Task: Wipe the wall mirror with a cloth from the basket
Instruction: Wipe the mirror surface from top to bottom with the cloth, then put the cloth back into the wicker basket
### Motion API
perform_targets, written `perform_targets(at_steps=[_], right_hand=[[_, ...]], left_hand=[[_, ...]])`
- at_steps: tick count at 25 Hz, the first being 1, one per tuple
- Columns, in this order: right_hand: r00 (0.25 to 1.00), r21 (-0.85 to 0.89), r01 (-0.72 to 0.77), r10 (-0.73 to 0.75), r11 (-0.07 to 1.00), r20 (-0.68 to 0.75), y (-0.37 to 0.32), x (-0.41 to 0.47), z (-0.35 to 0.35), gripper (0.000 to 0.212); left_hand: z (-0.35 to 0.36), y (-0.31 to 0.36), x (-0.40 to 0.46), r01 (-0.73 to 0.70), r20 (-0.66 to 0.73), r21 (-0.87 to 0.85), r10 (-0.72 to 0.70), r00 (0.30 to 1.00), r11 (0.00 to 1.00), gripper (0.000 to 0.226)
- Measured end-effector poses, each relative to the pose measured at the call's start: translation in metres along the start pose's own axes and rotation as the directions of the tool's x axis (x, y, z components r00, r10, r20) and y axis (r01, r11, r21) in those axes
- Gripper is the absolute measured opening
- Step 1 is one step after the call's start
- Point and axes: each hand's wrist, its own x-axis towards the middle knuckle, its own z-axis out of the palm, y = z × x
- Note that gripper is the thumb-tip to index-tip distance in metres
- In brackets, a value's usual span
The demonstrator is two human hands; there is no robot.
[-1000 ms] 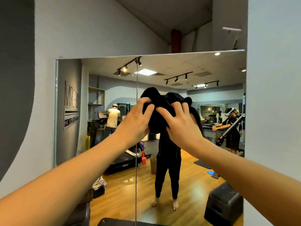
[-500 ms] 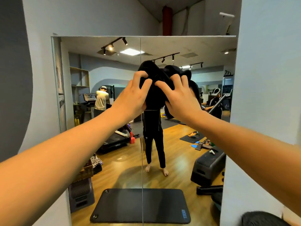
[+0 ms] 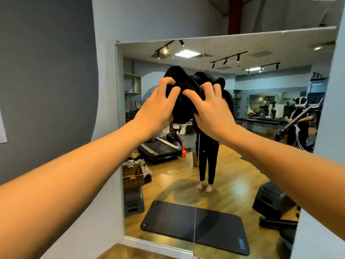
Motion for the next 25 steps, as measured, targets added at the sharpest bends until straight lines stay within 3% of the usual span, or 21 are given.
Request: perform_targets(at_steps=[6, 12, 19, 25], right_hand=[[0.988, 0.247, 0.134, -0.111, 0.960, -0.104, -0.120, 0.042, 0.028, 0.063], [0.954, 0.493, 0.278, -0.180, 0.824, -0.238, -0.303, 0.084, 0.027, 0.069], [0.927, 0.664, 0.368, -0.199, 0.651, -0.318, -0.501, 0.110, 0.014, 0.066], [0.936, 0.728, 0.350, -0.201, 0.589, -0.288, -0.626, 0.125, 0.046, 0.070]], left_hand=[[-0.092, -0.060, -0.086, 0.160, 0.069, 0.238, -0.181, 0.981, 0.958, 0.059], [-0.232, -0.112, -0.198, 0.284, 0.111, 0.558, -0.409, 0.906, 0.780, 0.062], [-0.357, -0.167, -0.320, 0.319, 0.088, 0.705, -0.523, 0.848, 0.634, 0.064], [-0.392, -0.254, -0.409, 0.335, 0.103, 0.701, -0.554, 0.826, 0.630, 0.063]])
